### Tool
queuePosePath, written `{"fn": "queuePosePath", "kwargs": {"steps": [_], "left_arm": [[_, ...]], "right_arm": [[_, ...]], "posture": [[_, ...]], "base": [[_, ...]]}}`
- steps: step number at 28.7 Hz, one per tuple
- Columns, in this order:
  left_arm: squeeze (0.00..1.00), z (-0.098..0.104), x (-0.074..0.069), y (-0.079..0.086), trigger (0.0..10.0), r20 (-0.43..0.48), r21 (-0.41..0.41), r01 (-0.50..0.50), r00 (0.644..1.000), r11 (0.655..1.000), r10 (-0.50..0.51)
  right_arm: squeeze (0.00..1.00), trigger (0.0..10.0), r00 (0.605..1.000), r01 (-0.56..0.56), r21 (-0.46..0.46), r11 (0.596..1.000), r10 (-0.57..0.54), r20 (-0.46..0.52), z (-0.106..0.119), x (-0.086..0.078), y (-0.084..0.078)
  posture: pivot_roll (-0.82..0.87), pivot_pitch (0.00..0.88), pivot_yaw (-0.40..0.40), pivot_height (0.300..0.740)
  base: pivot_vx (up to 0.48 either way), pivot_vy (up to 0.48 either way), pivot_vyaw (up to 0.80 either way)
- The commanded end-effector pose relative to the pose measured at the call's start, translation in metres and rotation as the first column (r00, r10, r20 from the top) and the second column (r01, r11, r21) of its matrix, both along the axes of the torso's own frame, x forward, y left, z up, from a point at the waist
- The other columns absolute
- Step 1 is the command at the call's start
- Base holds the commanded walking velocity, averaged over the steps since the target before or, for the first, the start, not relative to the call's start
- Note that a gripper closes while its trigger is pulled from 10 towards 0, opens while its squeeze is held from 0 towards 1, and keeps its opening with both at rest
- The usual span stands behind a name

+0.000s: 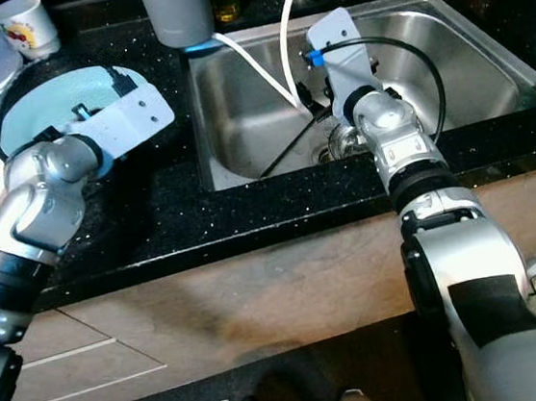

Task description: Kitchen organization

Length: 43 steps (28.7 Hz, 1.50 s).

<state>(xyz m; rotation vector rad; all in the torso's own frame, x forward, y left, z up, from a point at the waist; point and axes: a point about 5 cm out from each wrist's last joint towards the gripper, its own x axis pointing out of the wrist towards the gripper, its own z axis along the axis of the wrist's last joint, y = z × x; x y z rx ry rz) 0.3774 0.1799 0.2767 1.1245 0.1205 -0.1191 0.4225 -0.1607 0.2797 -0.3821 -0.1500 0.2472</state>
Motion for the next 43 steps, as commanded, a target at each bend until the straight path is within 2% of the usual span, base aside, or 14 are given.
{"fn": "queuePosePath", "kwargs": {"steps": [1,15,20,26,31,32,34,35,36,37,40,41,42,43], "left_arm": [[0.00,-0.017,0.004,0.007,0.0,-0.066,-0.026,-0.025,0.998,0.999,0.023],[0.00,-0.021,0.011,0.011,0.0,-0.040,-0.038,-0.015,0.999,0.999,0.013],[0.00,-0.004,0.016,-0.003,0.0,0.104,-0.054,0.096,0.991,0.994,-0.090],[0.00,0.018,0.006,-0.035,0.0,0.279,-0.105,0.311,0.921,0.944,-0.273],[0.00,0.057,-0.017,-0.063,0.0,0.557,-0.032,0.501,0.727,0.865,-0.400],[0.00,0.057,-0.017,-0.063,0.0,0.557,-0.032,0.501,0.727,0.865,-0.400],[0.00,0.067,-0.024,-0.068,0.0,0.630,-0.109,0.573,0.671,0.812,-0.390],[0.00,0.067,-0.024,-0.068,0.0,0.630,-0.109,0.573,0.671,0.812,-0.390],[0.00,0.071,-0.026,-0.067,0.0,0.662,-0.201,0.614,0.660,0.763,-0.356],[0.00,0.071,-0.026,-0.067,0.0,0.662,-0.201,0.614,0.660,0.763,-0.356],[0.00,0.078,-0.030,-0.061,0.0,0.716,-0.502,0.708,0.662,0.497,-0.221],[0.00,0.078,-0.030,-0.061,0.0,0.716,-0.502,0.708,0.662,0.497,-0.221],[0.00,0.078,-0.029,-0.055,0.0,0.707,-0.625,0.706,0.693,0.333,-0.142],[0.00,0.075,-0.026,-0.051,0.0,0.677,-0.684,0.679,0.727,0.266,-0.117]], "right_arm": [[0.00,10.0,1.000,-0.002,0.025,1.000,0.002,0.000,0.000,0.000,-0.001],[0.00,10.0,1.000,0.005,0.032,0.999,-0.005,0.007,0.004,0.000,-0.003],[0.00,10.0,1.000,0.012,0.040,0.999,-0.012,0.010,0.006,0.000,-0.004],[0.00,10.0,1.000,0.015,0.065,0.998,-0.016,0.019,0.008,0.000,-0.004],[0.00,10.0,0.998,0.002,0.120,0.993,-0.010,0.061,0.015,-0.001,-0.001],[0.00,10.0,0.998,0.002,0.120,0.993,-0.010,0.061,0.015,-0.001,-0.001],[0.00,10.0,0.997,0.002,0.142,0.990,-0.013,0.078,0.017,-0.002,0.000],[0.00,10.0,0.997,0.002,0.142,0.990,-0.013,0.078,0.017,-0.002,0.000],[0.00,10.0,0.996,0.004,0.158,0.987,-0.018,0.087,0.019,-0.002,0.000],[0.00,10.0,0.996,0.004,0.158,0.987,-0.018,0.087,0.019,-0.002,0.000],[0.00,10.0,0.993,0.012,0.230,0.973,-0.038,0.111,0.023,-0.003,-0.002],[0.00,10.0,0.993,0.012,0.230,0.973,-0.038,0.111,0.023,-0.003,-0.002],[0.00,10.0,0.992,0.011,0.277,0.961,-0.046,0.121,0.023,-0.004,-0.002],[0.00,10.0,0.991,0.011,0.296,0.955,-0.050,0.123,0.023,-0.004,-0.002]], "posture": [[0.02,0.198,0.022,0.740],[0.02,0.203,0.022,0.740],[0.02,0.204,0.022,0.740],[0.02,0.208,0.022,0.740],[0.02,0.210,0.023,0.740],[0.02,0.210,0.023,0.740],[0.02,0.210,0.025,0.740],[0.02,0.210,0.025,0.740],[0.02,0.210,0.025,0.740],[0.02,0.210,0.025,0.740],[0.02,0.211,0.026,0.740],[0.02,0.211,0.026,0.740],[0.02,0.211,0.026,0.740],[0.02,0.213,0.025,0.740]], "base": [[0.000,0.000,0.00],[0.000,0.000,0.00],[0.000,0.000,0.00],[0.000,0.000,0.00],[0.000,0.000,0.00],[0.000,0.000,0.00],[0.000,0.000,0.00],[0.000,0.000,0.00],[0.000,0.000,0.00],[0.000,0.000,0.00],[0.000,0.000,0.00],[0.000,0.000,0.00],[0.000,0.000,0.00],[0.000,0.000,0.00]]}}
